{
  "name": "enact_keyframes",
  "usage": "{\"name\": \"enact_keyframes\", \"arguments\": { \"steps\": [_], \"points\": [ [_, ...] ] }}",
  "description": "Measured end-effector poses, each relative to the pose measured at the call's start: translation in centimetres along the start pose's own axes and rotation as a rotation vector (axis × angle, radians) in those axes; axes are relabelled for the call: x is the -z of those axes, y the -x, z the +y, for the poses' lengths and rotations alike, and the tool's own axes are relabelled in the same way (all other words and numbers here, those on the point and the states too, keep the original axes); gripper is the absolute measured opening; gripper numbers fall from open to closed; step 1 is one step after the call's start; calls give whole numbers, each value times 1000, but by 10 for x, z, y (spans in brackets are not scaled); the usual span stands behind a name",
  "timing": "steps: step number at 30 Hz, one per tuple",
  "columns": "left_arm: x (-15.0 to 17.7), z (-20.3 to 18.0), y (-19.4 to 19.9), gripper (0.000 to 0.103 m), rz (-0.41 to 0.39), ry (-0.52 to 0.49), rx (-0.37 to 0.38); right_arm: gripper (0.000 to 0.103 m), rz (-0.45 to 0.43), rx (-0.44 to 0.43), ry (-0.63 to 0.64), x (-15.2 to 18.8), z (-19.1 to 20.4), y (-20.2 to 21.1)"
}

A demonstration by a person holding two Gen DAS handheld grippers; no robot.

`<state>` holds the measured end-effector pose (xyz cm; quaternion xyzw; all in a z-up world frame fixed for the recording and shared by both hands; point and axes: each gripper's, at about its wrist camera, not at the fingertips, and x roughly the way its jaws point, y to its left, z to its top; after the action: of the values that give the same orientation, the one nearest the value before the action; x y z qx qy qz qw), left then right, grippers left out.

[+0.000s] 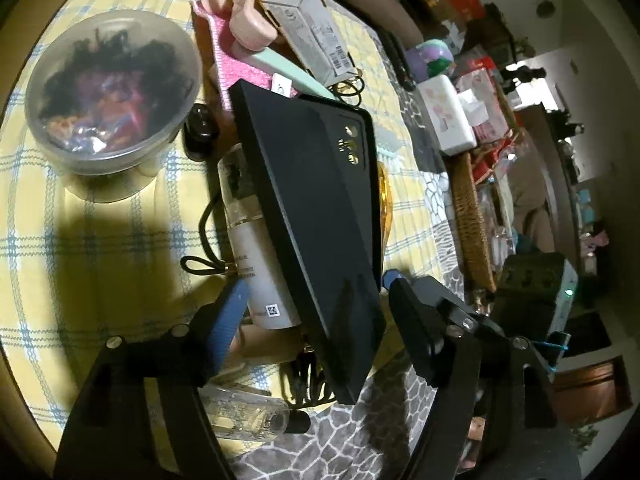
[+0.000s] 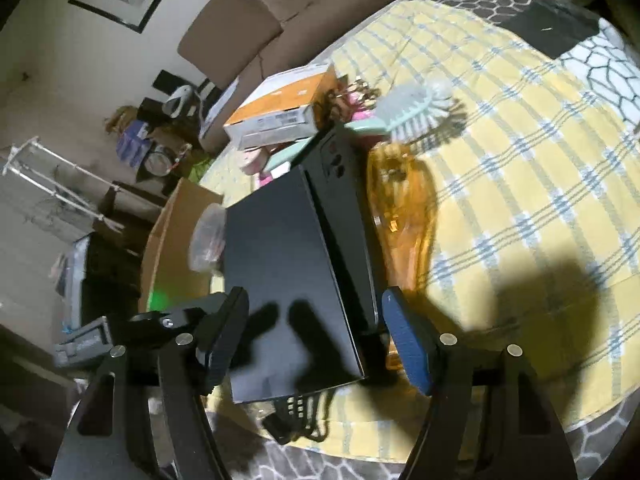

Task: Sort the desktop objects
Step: 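Grasp the black flat case with both grippers and lift it upright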

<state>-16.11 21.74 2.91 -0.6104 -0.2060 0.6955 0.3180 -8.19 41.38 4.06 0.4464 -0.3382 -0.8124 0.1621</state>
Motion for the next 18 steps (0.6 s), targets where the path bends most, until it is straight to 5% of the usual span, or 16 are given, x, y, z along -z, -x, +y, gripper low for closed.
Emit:
{"name": "enact_keyframes", "arguments": {
  "steps": [6,15,18],
  "points": [
    [6,10,-3,63,5,45,33,62,50,-20,48,10,18,-10],
    [7,3,-2,60,-8,22,20,60,63,5,10,7,1,-23],
    [7,1,5,53,-18,-3,25,46,73,-55,-20,11,1,-27]
  ]
}}
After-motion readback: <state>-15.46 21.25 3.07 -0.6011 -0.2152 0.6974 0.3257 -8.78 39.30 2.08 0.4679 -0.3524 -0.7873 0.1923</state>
